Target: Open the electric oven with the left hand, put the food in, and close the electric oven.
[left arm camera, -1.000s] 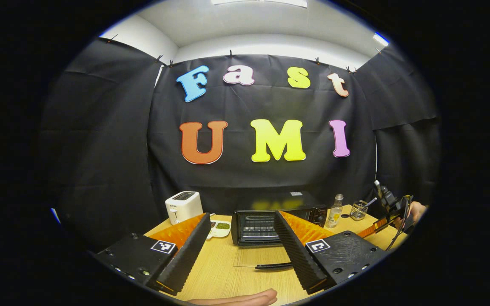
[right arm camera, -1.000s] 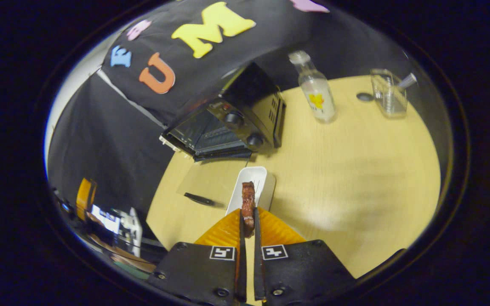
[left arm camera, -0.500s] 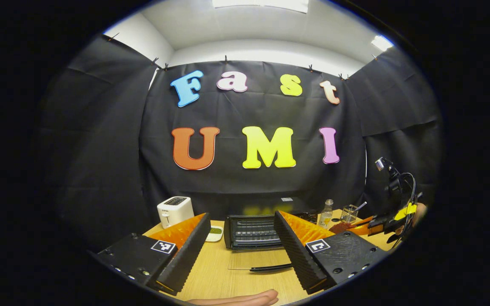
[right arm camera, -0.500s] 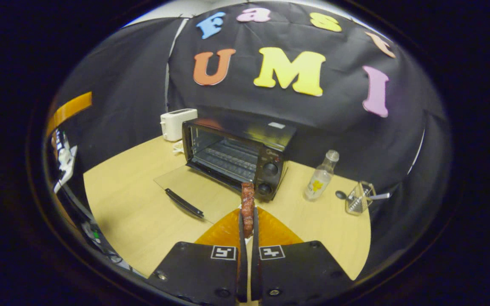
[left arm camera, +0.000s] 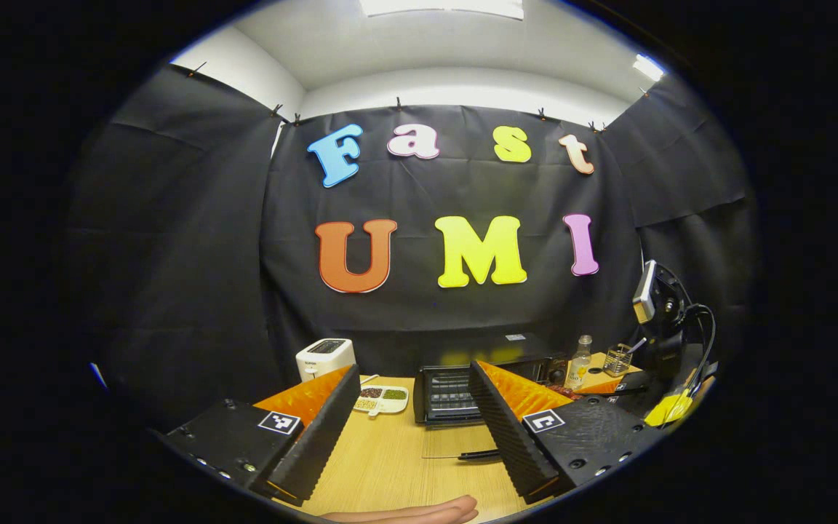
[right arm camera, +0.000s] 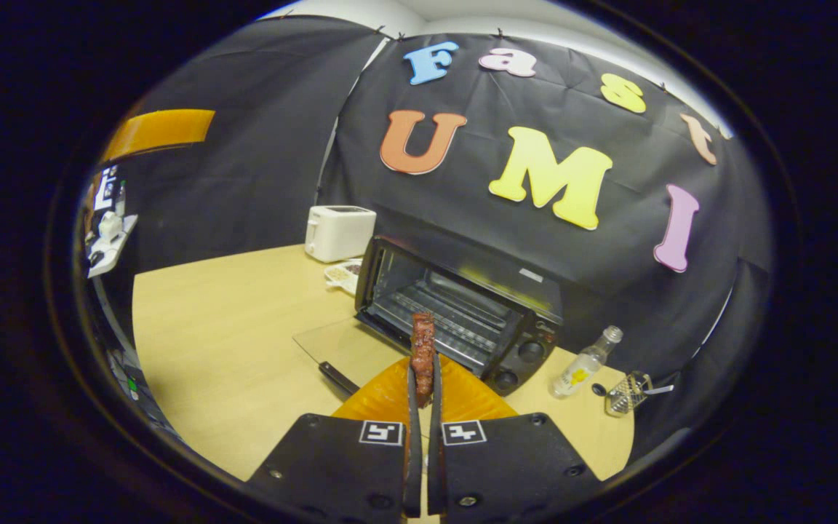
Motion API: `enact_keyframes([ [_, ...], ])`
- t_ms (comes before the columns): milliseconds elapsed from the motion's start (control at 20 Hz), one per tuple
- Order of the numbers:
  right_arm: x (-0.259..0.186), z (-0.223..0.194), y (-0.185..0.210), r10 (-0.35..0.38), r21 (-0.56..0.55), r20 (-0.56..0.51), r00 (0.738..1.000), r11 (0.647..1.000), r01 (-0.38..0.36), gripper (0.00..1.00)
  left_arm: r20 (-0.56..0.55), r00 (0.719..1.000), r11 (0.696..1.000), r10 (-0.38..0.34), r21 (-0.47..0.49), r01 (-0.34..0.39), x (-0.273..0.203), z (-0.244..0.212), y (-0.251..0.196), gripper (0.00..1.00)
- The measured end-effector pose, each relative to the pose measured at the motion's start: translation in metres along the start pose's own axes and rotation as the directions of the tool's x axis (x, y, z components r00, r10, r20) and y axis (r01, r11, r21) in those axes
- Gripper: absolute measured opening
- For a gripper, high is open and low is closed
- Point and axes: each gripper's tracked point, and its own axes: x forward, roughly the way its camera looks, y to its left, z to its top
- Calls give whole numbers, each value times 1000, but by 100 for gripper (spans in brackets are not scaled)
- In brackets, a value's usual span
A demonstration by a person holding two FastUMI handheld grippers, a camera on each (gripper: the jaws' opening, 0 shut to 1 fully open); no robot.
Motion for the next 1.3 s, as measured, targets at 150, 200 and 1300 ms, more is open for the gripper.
enact_keyframes([
  [150,17,9,9,-7,75,43,999,997,3,7,2,1000,1000,-1,-1,1,-2,-3,7,95],
  [200,24,12,10,-21,102,52,998,995,15,7,2,1000,1000,0,-1,0,-3,-4,9,95],
  [1300,231,7,-23,-56,746,14,998,666,27,8,-96,988,993,119,-9,-121,10,-37,61,96],
])
